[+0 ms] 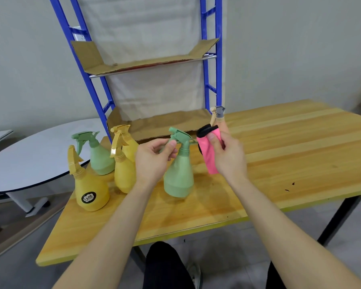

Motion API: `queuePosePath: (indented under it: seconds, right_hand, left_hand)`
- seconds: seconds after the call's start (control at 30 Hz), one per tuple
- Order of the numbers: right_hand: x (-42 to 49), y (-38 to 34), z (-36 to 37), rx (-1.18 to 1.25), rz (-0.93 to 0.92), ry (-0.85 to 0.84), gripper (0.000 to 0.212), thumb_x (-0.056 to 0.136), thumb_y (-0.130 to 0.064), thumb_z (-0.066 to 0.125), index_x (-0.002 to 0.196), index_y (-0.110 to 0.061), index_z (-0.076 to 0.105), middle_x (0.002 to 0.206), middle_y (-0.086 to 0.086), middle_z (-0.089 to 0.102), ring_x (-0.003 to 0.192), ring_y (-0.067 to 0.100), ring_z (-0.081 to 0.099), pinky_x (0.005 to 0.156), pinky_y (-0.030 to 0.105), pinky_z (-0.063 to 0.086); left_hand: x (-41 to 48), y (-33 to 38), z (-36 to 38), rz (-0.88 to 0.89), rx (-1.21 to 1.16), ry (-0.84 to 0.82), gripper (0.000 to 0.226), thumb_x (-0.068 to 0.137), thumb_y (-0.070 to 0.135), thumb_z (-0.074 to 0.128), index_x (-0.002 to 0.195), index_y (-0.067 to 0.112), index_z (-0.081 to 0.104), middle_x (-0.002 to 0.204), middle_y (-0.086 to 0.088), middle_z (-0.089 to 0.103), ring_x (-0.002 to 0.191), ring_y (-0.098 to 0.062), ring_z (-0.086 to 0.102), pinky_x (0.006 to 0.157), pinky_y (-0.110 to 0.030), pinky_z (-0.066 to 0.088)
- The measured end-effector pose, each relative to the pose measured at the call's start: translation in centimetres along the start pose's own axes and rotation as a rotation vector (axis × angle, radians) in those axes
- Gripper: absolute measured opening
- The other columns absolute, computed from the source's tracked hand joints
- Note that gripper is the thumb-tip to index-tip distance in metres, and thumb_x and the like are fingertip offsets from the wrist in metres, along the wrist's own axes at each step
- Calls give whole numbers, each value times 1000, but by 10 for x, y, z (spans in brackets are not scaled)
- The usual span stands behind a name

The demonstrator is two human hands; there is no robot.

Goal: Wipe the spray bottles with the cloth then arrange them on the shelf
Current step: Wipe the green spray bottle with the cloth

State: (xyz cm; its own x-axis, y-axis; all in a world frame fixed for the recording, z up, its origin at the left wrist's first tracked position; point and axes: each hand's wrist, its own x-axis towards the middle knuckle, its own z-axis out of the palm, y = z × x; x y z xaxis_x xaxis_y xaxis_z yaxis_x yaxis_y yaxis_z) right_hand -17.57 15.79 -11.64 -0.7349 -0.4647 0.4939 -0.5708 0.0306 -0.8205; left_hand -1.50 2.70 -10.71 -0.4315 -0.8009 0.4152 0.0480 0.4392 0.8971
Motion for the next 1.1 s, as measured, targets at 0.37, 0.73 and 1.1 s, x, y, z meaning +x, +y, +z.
queuePosePath:
  seconds: [0.37, 0.73, 1.1]
  right_hand:
    - [-7, -19, 10, 140, -11, -229, 39, 114, -40, 45, 95, -16, 69, 85, 3, 73, 73, 16, 62, 72, 38, 48]
    - [-9, -2, -14, 366, 188, -208, 36, 115, -40, 43, 109, -29, 77, 102, -12, 78, 96, 1, 69, 86, 24, 52]
    - [-13, 1, 4, 87, -101, -363, 37, 103, -51, 60, 133, -29, 63, 118, -18, 73, 110, 0, 67, 97, 32, 55]
  left_hand:
    - [-4, 1, 0, 211, 324, -219, 17, 102, 32, 71, 111, 27, 84, 105, 14, 79, 97, -7, 74, 87, -45, 62]
    - [23, 12, 1, 336, 573, -268, 34, 86, 47, 86, 116, 33, 79, 106, 15, 73, 98, -3, 62, 91, -34, 52]
    - [26, 13, -5, 290, 521, -199, 19, 91, 29, 87, 107, 20, 87, 92, 6, 81, 83, -19, 72, 80, -43, 58]
